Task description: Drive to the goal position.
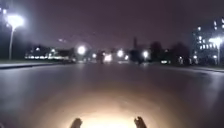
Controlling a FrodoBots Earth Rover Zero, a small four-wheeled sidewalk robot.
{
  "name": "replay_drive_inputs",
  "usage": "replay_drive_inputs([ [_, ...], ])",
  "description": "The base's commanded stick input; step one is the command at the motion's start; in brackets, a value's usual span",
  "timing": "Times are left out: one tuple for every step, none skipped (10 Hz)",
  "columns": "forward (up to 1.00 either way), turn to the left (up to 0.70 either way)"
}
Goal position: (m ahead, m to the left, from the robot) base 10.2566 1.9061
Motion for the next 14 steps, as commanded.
replay_drive_inputs([
  [1.00, 0.00],
  [1.00, 0.00],
  [1.00, 0.00],
  [1.00, 0.00],
  [1.00, 0.00],
  [1.00, 0.00],
  [1.00, 0.00],
  [1.00, 0.00],
  [1.00, 0.00],
  [1.00, 0.00],
  [1.00, 0.00],
  [1.00, 0.00],
  [1.00, 0.00],
  [1.00, 0.00],
])
